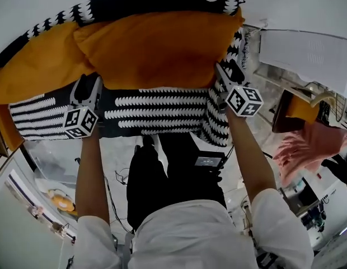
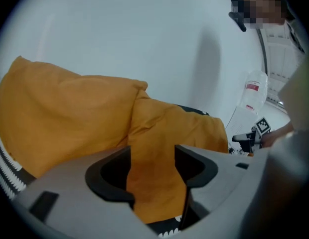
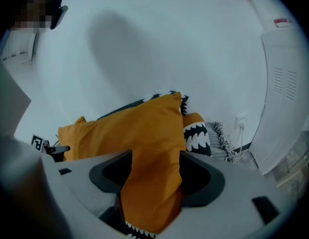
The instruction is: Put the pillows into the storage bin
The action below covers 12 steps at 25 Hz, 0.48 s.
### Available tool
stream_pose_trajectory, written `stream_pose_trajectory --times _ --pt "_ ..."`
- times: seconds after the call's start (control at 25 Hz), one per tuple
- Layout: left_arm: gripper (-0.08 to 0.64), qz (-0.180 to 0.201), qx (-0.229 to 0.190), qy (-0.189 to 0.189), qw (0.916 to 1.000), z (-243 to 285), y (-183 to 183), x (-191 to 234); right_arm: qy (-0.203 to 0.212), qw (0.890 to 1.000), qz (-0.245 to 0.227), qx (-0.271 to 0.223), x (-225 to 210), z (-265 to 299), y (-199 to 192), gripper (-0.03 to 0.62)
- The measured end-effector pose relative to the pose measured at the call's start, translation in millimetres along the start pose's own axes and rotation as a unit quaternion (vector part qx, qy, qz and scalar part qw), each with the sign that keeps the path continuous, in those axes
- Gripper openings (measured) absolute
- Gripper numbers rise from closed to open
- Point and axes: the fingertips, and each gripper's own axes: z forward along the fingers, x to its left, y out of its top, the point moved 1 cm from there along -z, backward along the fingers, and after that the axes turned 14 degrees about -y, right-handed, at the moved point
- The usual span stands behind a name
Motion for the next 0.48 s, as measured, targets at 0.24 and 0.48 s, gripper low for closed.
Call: stream_pose_trajectory --times 0.24,0.48 --pt "0.284 -0.005 0.029 -0.015 0.9994 39.7 -9.9 17.2 0.001 0.999 -0.003 0.035 -16.2 40.0 -6.2 0.307" --pt "0.285 -0.018 0.032 -0.018 0.9992 61.5 -17.5 28.1 0.013 0.996 0.066 0.062 -16.7 56.7 -15.6 0.307"
